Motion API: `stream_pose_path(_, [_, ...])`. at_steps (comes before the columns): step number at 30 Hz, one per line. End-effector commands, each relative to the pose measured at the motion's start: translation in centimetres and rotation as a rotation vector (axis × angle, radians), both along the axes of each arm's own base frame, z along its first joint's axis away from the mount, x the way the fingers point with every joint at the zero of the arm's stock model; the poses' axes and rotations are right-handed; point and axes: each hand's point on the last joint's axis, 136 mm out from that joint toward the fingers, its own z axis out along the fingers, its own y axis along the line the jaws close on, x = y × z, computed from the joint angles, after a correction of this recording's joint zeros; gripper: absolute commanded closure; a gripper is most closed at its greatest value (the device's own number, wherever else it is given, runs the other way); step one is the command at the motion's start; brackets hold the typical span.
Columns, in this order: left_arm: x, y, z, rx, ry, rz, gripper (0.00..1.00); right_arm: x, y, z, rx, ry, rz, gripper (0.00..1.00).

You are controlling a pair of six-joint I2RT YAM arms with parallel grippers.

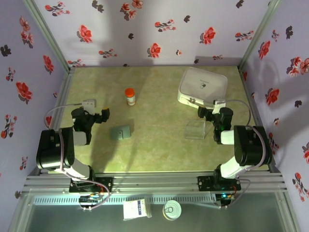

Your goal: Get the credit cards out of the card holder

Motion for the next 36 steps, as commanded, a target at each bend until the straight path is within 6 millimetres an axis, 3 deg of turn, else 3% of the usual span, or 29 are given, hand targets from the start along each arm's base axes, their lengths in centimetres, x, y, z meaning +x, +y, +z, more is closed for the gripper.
stream_pose_path(1, [0.1,-0.1,0.5,0.02,-0.032,-0.003,0.0,0.2,-0.1,0.4,-0.008,-0.026,0.006,0.01])
stream_pose_path(11, [0.3,0.4,0.5,0.016,-0.027,0.025,0.0,0.3,-0.1,0.5,-0.007,-0.026,0.004,0.01])
stream_pose_path(15, [0.3,0.4,0.5,0.016,-0.026,0.024,0.0,0.5,-0.9,0.5,-0.009,-0.019,-0.047,0.01])
stream_pose_path(18, [0.2,0.4,0.6,0.019,-0.031,0.031,0.0,0.4,-0.9,1.4,-0.014,-0.015,-0.051,0.01])
stream_pose_path(27, [-0.7,3.2,4.0,0.073,-0.021,0.266,0.0,-0.6,-1.4,4.5,-0.025,0.082,-0.091,0.01])
stream_pose_path(36, [-3.6,3.9,6.9,-0.1,0.187,0.432,0.0,-3.3,0.2,6.5,0.079,0.313,-0.108,0.11])
